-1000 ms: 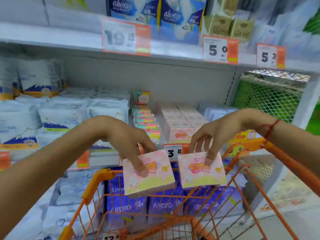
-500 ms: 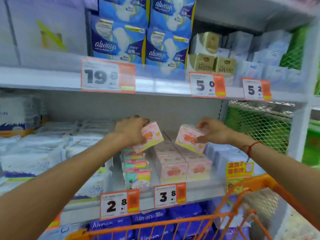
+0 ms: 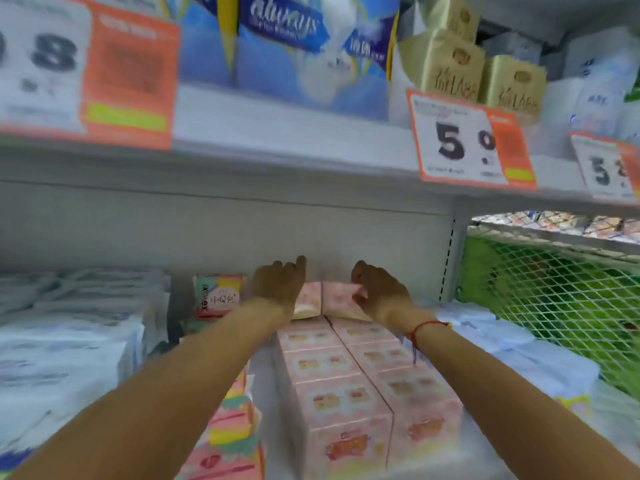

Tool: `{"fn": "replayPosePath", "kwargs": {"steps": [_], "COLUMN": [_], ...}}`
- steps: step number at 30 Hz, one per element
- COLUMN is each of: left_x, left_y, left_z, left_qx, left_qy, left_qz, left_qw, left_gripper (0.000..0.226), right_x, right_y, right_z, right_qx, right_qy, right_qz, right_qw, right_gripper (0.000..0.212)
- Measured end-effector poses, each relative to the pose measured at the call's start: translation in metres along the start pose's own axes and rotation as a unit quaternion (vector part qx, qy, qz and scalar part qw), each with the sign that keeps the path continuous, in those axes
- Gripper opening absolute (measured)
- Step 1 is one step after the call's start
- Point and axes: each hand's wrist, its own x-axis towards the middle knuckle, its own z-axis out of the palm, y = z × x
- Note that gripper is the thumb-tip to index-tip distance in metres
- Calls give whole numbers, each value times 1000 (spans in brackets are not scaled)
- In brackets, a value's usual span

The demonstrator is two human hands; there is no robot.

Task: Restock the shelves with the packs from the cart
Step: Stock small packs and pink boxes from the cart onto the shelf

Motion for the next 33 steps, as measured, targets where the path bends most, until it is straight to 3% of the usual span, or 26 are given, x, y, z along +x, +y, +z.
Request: {"fn": "replayPosePath", "kwargs": {"steps": [4, 7, 12, 19, 24, 33], "left_x": [7, 10, 10, 9, 8, 6], "left_y": [-8, -12, -12, -7, -18, -18], "left_z": [19, 18, 17, 17, 16, 13], "left_qx": [-117, -112, -86, -132, -200, -241], "left_qy": [23, 46, 19, -26, -20, -53], "left_qz": [-13, 1, 21, -3, -14, -22], "left_qw": [993, 993, 996, 991, 979, 969], "left_gripper": [49, 38, 44, 65, 52, 58], "right_x": [11, 14, 17, 13, 12, 11], "right_y": [1, 2, 0, 4, 7, 6], "right_z": [3, 1, 6, 5, 5, 10], "right_qx": [-43, -67, -9, 51, 51, -6], "right_qy": [47, 48, 25, -99, -123, -144], "right_qz": [-30, -34, -6, -10, -38, -30], "right_qw": [998, 996, 1000, 994, 990, 989], "right_gripper": [28, 28, 35, 72, 56, 64]}}
